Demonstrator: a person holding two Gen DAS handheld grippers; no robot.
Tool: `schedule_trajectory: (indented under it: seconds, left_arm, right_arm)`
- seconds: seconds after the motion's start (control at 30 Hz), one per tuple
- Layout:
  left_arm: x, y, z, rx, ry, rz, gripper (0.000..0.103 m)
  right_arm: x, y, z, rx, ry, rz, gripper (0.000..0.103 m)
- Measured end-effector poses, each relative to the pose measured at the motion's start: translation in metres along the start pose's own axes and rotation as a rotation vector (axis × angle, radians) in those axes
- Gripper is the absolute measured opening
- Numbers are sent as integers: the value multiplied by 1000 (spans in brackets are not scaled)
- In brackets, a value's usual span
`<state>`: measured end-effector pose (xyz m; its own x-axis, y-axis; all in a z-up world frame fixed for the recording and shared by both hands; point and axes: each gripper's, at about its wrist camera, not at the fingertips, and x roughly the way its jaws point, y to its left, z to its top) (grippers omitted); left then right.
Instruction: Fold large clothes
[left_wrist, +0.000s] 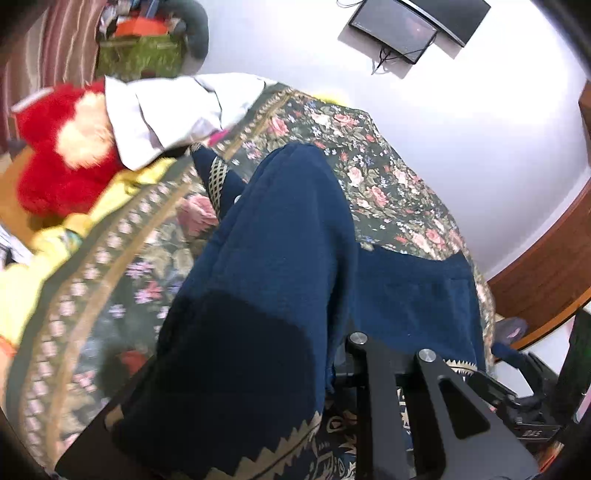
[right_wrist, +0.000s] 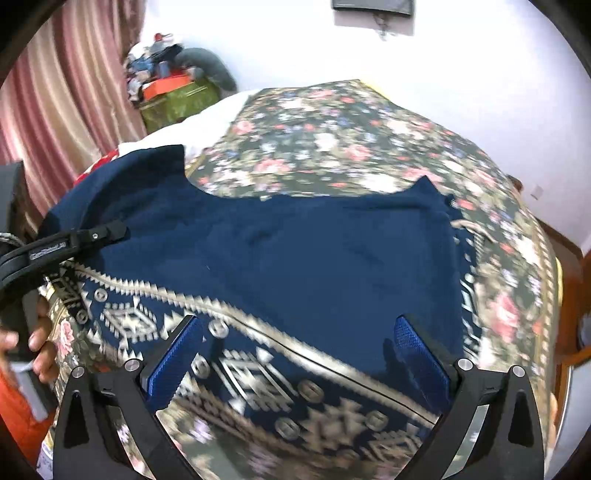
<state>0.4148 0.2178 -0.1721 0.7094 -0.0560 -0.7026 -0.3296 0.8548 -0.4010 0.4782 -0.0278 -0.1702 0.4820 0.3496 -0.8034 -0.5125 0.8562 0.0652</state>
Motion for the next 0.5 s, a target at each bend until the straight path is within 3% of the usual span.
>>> schedule_trajectory:
  seconds: [0.13, 0.23, 0.37, 0.5]
  left_arm:
    - [-11, 12, 1, -21, 6, 38, 22]
    - [-14, 21, -2, -35, 29, 51, 21]
    - [-11, 8, 0, -11, 44, 48, 21]
    - [-20, -32, 10, 49, 12, 4, 21]
  right_arm:
    - [47, 35, -12, -43, 114, 38, 103]
    - [69, 55, -23, -100, 153, 54, 103]
    - [65, 67, -26, -194, 149, 14, 103]
    - [39, 40, -22, -126, 138, 66, 103]
